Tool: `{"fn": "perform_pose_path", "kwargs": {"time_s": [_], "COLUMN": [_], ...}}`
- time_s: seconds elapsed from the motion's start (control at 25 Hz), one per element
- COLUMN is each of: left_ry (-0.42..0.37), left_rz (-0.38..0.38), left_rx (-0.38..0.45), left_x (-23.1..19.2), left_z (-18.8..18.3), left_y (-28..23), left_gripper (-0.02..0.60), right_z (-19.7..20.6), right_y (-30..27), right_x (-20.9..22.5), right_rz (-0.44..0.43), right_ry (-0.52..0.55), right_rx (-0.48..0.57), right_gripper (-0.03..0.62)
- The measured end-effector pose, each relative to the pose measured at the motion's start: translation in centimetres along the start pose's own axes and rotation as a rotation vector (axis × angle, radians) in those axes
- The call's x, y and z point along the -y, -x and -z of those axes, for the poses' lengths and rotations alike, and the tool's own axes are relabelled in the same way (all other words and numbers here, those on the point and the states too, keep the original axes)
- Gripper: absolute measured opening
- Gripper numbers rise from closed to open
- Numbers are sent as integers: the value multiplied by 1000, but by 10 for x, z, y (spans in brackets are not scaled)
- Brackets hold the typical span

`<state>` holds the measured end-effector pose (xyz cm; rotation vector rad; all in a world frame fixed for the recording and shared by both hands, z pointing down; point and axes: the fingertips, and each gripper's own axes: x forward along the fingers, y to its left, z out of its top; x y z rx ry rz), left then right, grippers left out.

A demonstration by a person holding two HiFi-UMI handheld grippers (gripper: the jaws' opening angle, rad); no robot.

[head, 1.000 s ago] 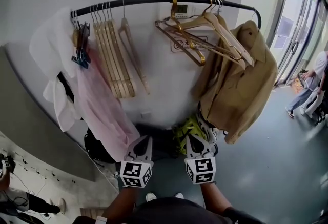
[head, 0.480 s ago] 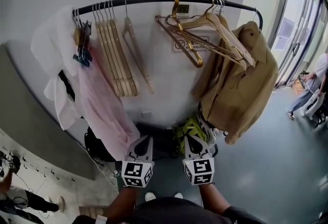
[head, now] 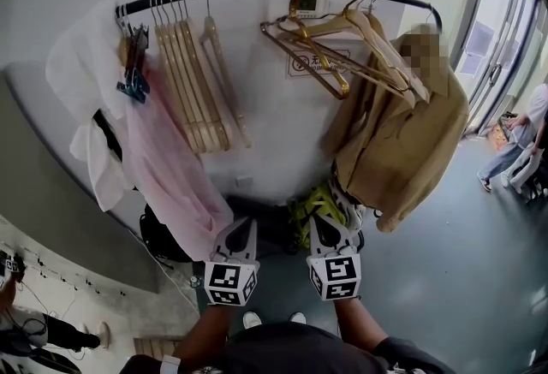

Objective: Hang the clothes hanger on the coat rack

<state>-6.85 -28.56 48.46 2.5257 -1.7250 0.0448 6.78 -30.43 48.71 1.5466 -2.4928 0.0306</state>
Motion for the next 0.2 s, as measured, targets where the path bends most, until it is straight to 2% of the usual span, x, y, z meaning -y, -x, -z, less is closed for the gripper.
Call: {"fn": "perform_pose_path", "kwargs": {"time_s": [0.2], "left_ry": [-9], "left_rz": [2], "left_rx": [7], "left_x": [-4], "left_z": [-1], "left_y": [-4], "left_gripper": [9], "right_z": [-3], "right_y": [-5], "right_x": [1], "right_rz": [4], "right_ry": [-6], "right_rx": [9], "right_gripper": [12]}}
